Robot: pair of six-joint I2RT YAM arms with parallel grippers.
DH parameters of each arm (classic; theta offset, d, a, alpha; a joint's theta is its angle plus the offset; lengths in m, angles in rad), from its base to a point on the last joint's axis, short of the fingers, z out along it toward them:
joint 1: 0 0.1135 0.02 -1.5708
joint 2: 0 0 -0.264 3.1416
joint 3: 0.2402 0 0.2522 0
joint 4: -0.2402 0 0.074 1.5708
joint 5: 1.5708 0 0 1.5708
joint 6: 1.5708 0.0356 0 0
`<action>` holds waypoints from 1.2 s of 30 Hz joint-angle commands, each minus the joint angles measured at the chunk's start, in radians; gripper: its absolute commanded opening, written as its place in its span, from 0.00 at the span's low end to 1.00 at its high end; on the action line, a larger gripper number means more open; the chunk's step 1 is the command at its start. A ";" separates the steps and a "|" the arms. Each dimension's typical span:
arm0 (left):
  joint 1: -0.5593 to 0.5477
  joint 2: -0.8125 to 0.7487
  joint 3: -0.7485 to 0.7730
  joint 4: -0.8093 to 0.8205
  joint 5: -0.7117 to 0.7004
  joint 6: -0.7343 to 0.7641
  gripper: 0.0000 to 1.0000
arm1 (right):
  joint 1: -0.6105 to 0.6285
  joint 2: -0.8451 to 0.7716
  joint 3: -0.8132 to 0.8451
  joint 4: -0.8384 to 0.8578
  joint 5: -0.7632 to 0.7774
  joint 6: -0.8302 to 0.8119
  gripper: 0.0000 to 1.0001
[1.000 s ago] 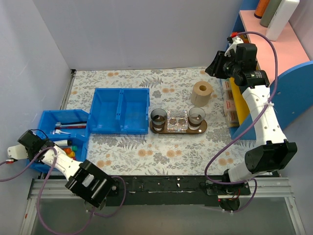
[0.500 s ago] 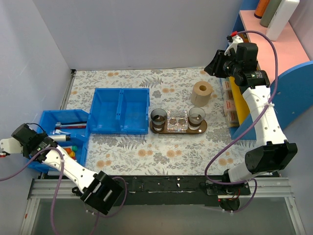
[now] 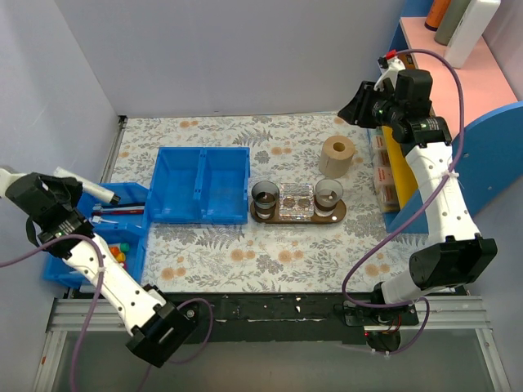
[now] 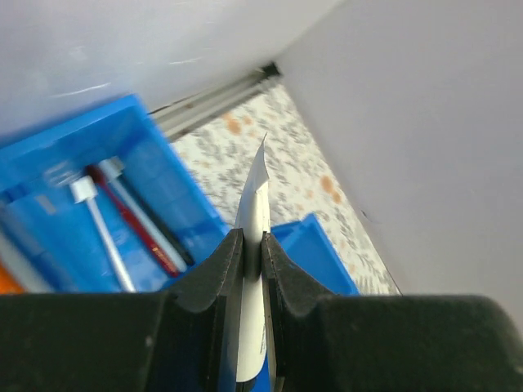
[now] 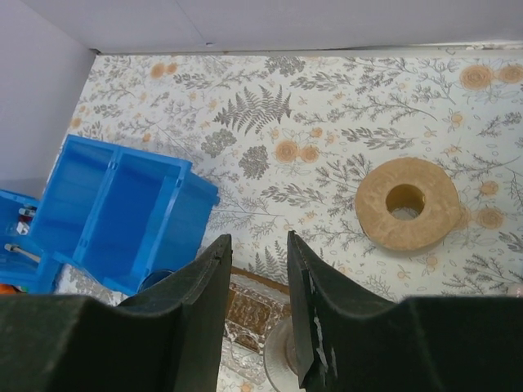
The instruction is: Prepare toiletry sets of a toothbrush and toothpaste on the tray
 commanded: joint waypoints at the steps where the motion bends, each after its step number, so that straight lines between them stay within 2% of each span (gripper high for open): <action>1: -0.038 0.080 0.098 0.117 0.276 0.088 0.00 | 0.000 -0.002 0.092 0.043 -0.060 -0.001 0.41; 6: -0.141 0.157 0.195 0.182 0.386 0.054 0.00 | 0.020 0.023 0.142 0.037 -0.135 -0.011 0.41; 14: -0.426 0.312 0.339 0.235 0.293 0.013 0.00 | 0.077 0.043 0.171 0.009 -0.178 -0.050 0.41; 17: -0.560 0.389 0.399 0.285 0.271 -0.003 0.00 | 0.100 0.037 0.164 0.003 -0.178 -0.069 0.41; 18: -0.645 0.435 0.419 0.294 0.250 0.000 0.00 | 0.111 0.037 0.167 0.000 -0.178 -0.073 0.40; 22: -0.823 0.557 0.543 0.262 0.107 -0.012 0.00 | 0.169 0.083 0.249 -0.057 -0.150 -0.072 0.41; 24: -0.921 0.593 0.594 0.238 -0.026 -0.038 0.00 | 0.240 0.103 0.318 -0.092 -0.075 -0.084 0.44; 28: -1.015 0.700 0.719 0.125 -0.222 -0.095 0.00 | 0.352 0.172 0.398 -0.103 0.018 -0.070 0.57; 32: -1.103 0.837 0.873 -0.045 -0.368 -0.174 0.00 | 0.471 0.258 0.519 -0.166 0.092 -0.095 0.61; 36: -1.199 0.942 1.026 -0.162 -0.474 -0.207 0.00 | 0.514 0.291 0.509 -0.160 0.117 -0.083 0.63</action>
